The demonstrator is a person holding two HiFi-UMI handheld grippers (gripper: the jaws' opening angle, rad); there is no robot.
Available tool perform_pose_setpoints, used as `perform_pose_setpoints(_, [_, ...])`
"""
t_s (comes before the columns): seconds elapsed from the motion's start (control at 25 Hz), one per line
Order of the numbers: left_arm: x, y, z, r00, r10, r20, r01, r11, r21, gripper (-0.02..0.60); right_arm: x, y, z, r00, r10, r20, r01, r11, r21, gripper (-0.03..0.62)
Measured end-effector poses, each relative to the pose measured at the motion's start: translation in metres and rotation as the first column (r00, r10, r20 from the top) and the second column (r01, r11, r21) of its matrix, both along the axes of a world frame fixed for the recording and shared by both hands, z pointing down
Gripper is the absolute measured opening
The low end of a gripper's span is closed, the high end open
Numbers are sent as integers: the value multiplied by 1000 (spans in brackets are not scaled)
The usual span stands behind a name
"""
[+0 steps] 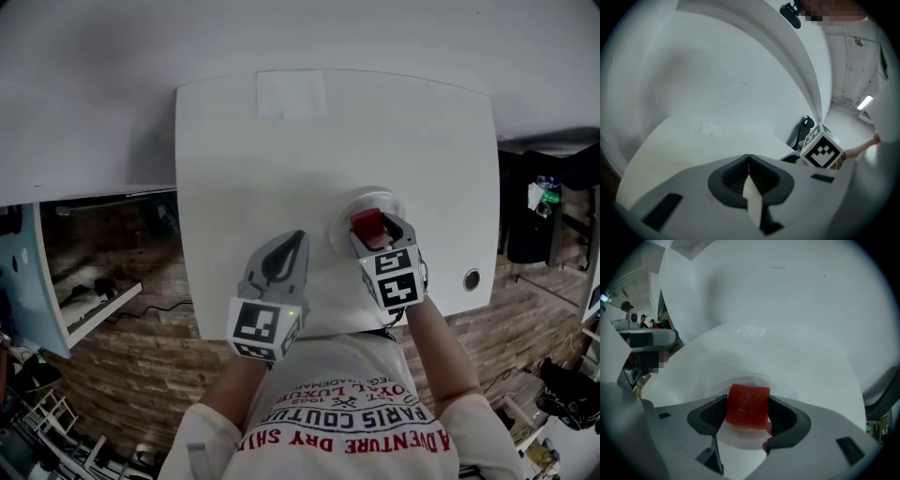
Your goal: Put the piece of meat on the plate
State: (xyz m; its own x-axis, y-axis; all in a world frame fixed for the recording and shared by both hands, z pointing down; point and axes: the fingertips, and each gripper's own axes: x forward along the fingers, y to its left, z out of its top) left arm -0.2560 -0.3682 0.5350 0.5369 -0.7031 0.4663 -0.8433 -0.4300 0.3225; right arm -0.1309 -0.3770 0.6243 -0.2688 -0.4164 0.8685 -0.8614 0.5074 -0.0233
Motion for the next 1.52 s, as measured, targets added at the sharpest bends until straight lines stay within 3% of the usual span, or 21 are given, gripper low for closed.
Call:
perform_pose_setpoints(0.4, [1,6,4,1000,6,3,-6,1000,-8,6,-3,-2,2,1000,0,27,-1,1000,25,281])
perform_pose_setpoints(0.88, [2,13,-13,1000,5,8,-5,999,34,7,8,-3,-31,991,107,81,-118,983,139,290])
perform_pose_setpoints(0.92, [2,13,-16,1000,5,9,-5,999,41,7,9,-3,-37,988,121,92,-134,980,147,274])
perform_pose_setpoints(1.04, [4,16,-26,1000,8,11,-9,998,62,6,16,0,-58,976,177,130,-198,965,171,96])
perform_pose_setpoints(1.12, [6,18,-35,1000,10,13,-11,997,81,7,20,1,-75,966,204,157,-233,952,200,44])
perform_pose_setpoints(1.28, [6,16,-54,1000,5,12,-6,991,133,7,17,0,-111,950,205,234,-268,921,282,12])
perform_pose_setpoints(1.52, [-1,3,-91,1000,-13,19,9,972,233,6,2,-3,-170,937,129,324,-268,861,432,12])
